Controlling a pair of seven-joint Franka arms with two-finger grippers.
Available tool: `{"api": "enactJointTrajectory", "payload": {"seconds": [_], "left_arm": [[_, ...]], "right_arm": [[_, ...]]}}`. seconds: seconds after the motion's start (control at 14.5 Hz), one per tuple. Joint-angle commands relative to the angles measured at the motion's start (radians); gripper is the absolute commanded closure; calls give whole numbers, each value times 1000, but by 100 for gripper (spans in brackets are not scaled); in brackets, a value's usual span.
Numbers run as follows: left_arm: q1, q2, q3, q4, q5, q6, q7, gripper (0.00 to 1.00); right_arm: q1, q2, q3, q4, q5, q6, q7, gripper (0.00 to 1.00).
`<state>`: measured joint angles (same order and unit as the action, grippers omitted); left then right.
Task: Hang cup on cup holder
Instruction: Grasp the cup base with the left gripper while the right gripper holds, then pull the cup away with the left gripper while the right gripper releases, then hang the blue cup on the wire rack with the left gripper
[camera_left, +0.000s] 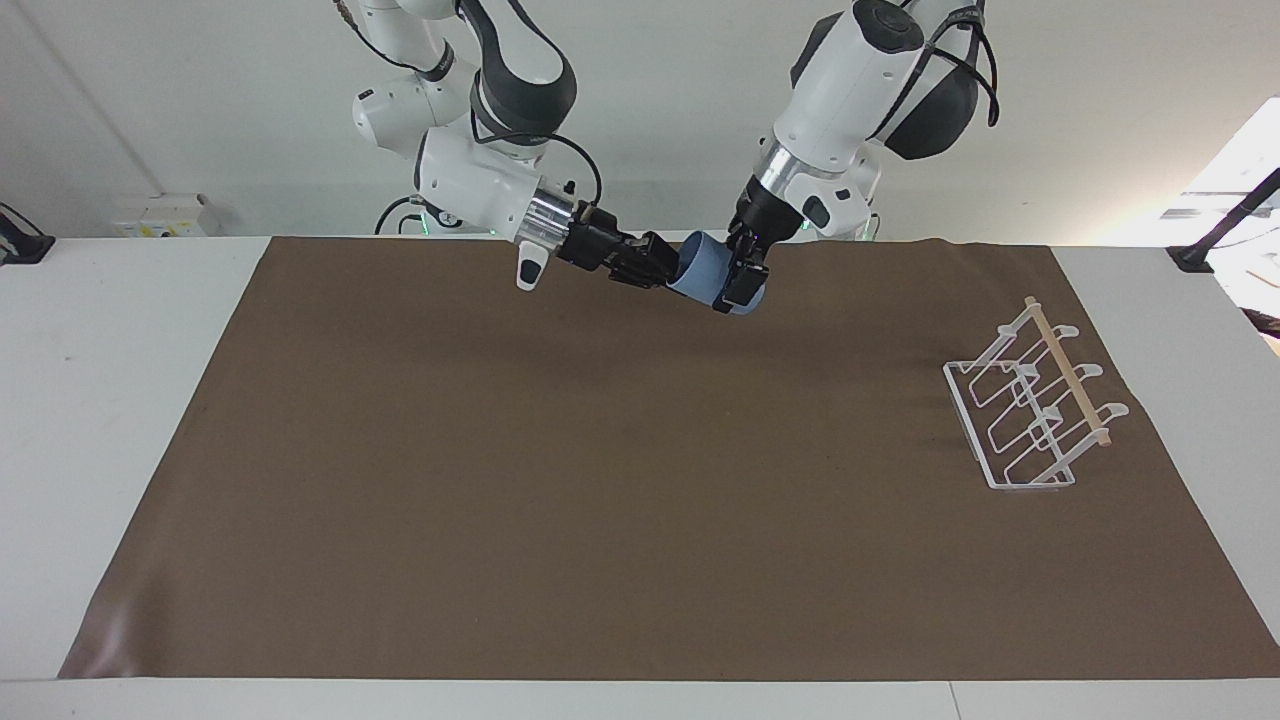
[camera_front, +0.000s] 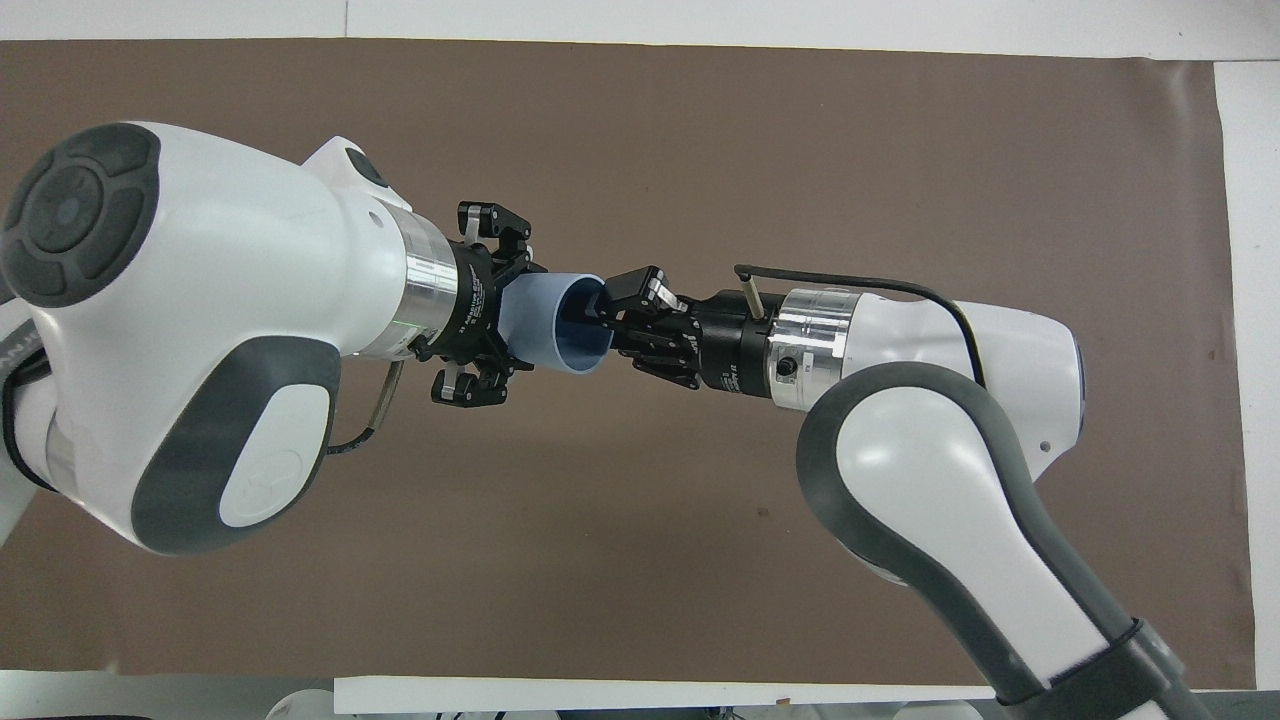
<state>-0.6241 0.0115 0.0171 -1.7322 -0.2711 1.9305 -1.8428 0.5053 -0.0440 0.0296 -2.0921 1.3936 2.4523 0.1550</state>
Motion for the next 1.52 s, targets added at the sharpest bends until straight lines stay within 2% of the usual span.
{"api": "enactJointTrajectory", "payload": {"seconds": [0.0, 0.14, 0.28, 0.48, 0.62, 0.76, 0.97, 1.03, 1.1, 1.31, 1.45], "left_arm": [[38, -13, 11, 15, 73, -94, 4, 100], [47, -12, 12, 25, 218, -149, 4, 100], [82, -15, 11, 13, 367, -174, 17, 100], [118, -10, 12, -1, 612, -198, 131, 100], [116, 42, 12, -3, 792, -217, 128, 100], [110, 91, 12, -3, 974, -249, 123, 100], [103, 192, 12, -9, 1276, -370, 47, 100], [104, 206, 12, -39, 1344, -389, 15, 100], [109, 225, 12, -61, 1413, -403, -25, 100], [158, 356, 12, -89, 1633, -482, -215, 100], [187, 380, 12, -89, 1711, -501, -236, 100]], "right_arm": [[-5, -5, -3, -8, 4, 77, 12, 0], [-39, -5, -7, -23, 1, 129, 8, 0], [-92, 1, -5, -19, -51, 123, -47, 0], [-174, 3, -5, -3, -195, 5, -158, 0], [-214, 3, -5, -2, -366, -27, -189, 0], [-289, 9, -5, 52, -566, -172, -193, 0], [-425, 50, -5, 234, -979, -433, -215, 0], [-457, 50, -5, 286, -1101, -511, -215, 0], [-478, 49, -8, 331, -1181, -582, -215, 0], [-543, 41, -17, 482, -1302, -824, -215, 0], [-550, 39, -14, 590, -1413, -950, -229, 0]]}}
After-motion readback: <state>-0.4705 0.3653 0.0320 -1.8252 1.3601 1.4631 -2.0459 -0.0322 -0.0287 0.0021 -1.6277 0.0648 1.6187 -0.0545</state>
